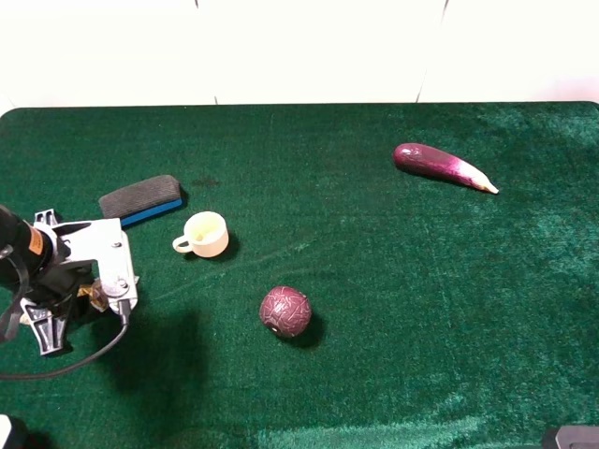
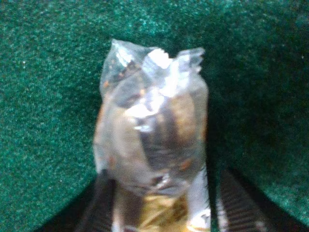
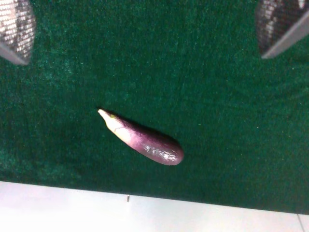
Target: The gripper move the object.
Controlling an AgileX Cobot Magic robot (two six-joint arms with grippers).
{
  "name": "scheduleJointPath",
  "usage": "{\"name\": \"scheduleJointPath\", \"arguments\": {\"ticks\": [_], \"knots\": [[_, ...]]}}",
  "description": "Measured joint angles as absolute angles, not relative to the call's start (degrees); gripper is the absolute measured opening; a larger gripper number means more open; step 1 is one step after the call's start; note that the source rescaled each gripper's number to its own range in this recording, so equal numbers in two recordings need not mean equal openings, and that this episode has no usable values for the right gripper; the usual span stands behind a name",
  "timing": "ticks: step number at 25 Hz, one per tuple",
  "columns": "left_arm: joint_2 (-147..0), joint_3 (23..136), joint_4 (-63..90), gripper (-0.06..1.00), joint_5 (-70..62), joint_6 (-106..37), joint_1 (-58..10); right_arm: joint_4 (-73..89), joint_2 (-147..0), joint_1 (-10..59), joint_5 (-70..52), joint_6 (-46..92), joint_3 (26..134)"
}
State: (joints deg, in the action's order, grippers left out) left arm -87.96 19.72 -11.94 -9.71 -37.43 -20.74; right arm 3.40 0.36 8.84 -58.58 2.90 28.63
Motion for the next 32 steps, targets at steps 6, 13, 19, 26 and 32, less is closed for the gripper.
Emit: {"name": "scheduleJointPath", "arguments": {"ticks": [6, 13, 19, 26, 32], "knots": [[-88.0, 19.7, -11.9, 0.57, -9.5, -37.4, -20.7, 3.4, 0.4, 8.8, -58.6, 2.9, 28.6], [-88.0, 19.7, -11.9, 0.76, -9.0, -37.7, -20.7, 3.4, 0.4, 8.8, -58.6, 2.9, 28.6], [-88.0, 19.8, -11.9, 0.87, -9.0, -38.2, -20.7, 3.4, 0.4, 8.8, -58.6, 2.9, 28.6], [-82.2, 22.9, -9.8, 0.99, -15.4, -39.6, -20.7, 3.4, 0.4, 8.8, -58.6, 2.9, 28.6], [-71.6, 26.6, -5.8, 1.00, -25.0, -40.0, -20.7, 3.4, 0.4, 8.8, -58.6, 2.9, 28.6]]}}
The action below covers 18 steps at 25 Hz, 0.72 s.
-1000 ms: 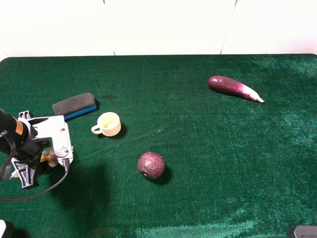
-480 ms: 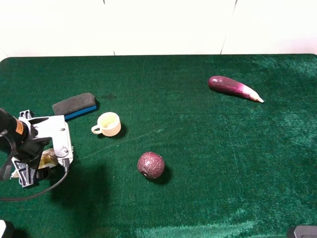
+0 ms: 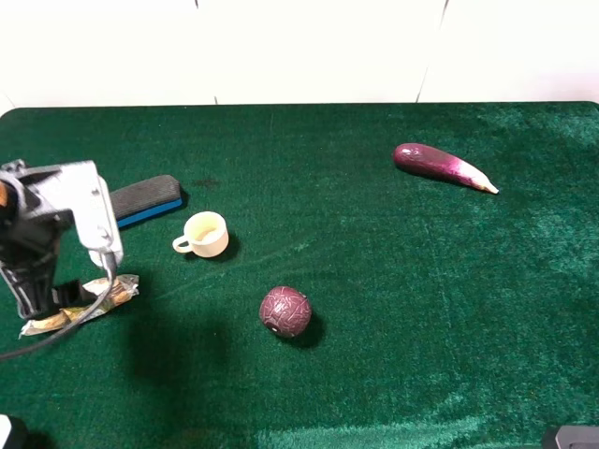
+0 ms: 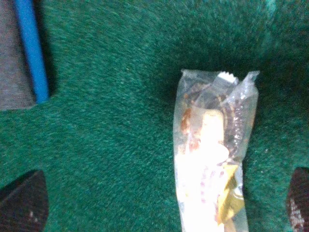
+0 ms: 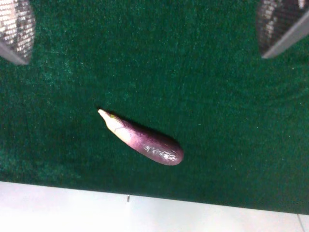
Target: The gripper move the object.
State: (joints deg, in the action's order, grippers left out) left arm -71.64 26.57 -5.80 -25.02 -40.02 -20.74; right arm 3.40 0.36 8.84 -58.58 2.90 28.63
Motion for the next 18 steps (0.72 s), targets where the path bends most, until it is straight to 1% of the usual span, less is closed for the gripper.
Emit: {"name": "scheduleJointPath", "arguments": {"ticks": [5, 9, 18], "knots": [[-62.4, 29.6, 1.3, 1.00, -35.0, -39.6, -20.7, 3.4, 0.4, 8.8, -58.6, 2.9, 28.6], [-54.6, 30.2, 5.1, 1.00, -39.2, -37.9, -20.7, 3.4, 0.4, 8.8, -58.6, 2.9, 28.6], [-40.1, 30.2, 5.7, 1.00, -47.3, -24.0, -20.7, 3.4, 0.4, 8.8, -58.6, 2.9, 28.6]]}}
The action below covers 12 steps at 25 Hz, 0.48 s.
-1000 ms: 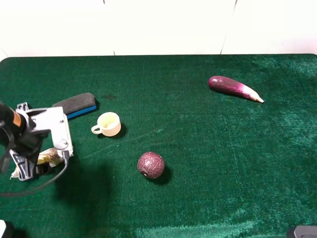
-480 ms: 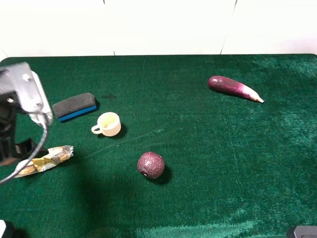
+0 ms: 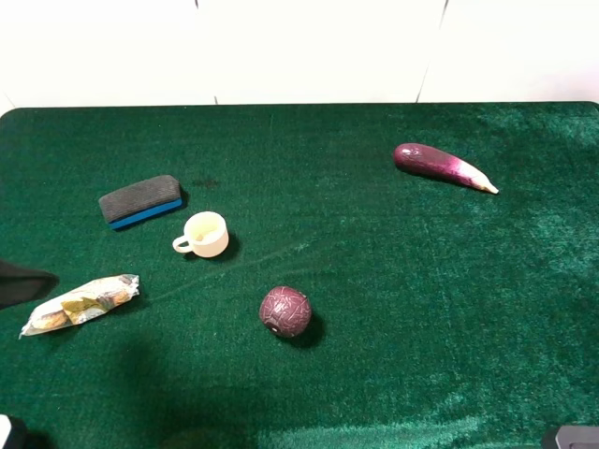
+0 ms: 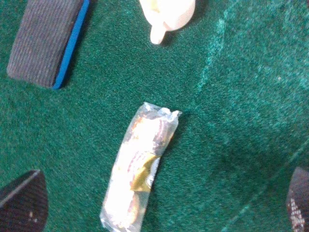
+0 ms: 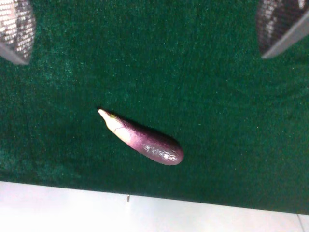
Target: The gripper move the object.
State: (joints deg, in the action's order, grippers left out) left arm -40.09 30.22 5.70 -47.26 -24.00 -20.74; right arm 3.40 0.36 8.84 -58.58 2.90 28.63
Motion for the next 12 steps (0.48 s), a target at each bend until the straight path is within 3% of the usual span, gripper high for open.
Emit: {"name": "scheduleJointPath", "arguments": {"ticks": [12], "knots": [[-28.3, 29.8, 4.8, 1.00, -61.6, -8.2, -20.4, 3.4, 0.4, 8.8, -58.6, 2.9, 28.6]]}}
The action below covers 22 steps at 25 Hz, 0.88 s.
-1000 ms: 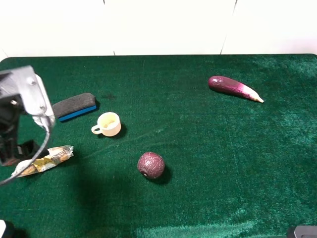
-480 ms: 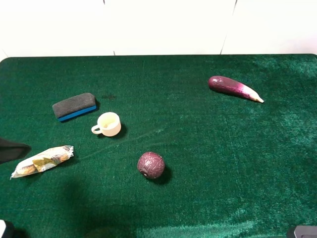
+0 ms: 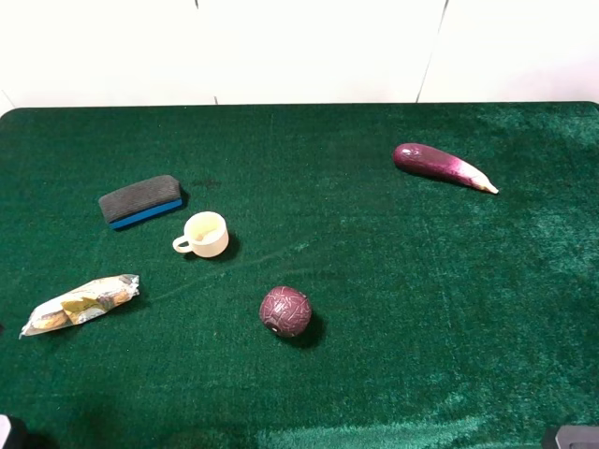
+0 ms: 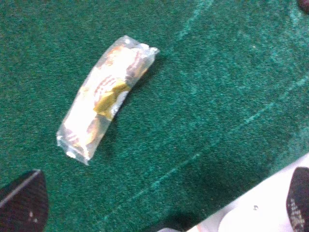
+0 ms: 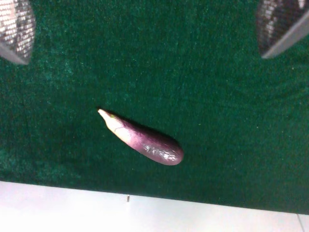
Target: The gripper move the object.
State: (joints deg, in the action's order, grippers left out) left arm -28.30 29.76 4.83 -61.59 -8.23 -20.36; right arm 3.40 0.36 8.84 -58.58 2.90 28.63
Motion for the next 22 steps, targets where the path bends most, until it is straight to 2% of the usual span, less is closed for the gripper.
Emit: {"name": "scheduleJointPath", "arguments": {"ticks": [7, 17, 22], "knots": [[-21.7, 28.9, 4.3, 1.00, -61.0, -8.1, -14.9, 3.4, 0.4, 8.8, -58.6, 2.9, 28.6], [-8.1, 28.9, 6.0, 1.00, -61.1, -10.8, -3.7, 3.4, 0.4, 8.8, -58.6, 2.9, 28.6], [-3.1, 28.9, 7.3, 1.00, -61.3, -13.0, -1.5, 3.4, 0.4, 8.8, -58.6, 2.9, 28.6]]}}
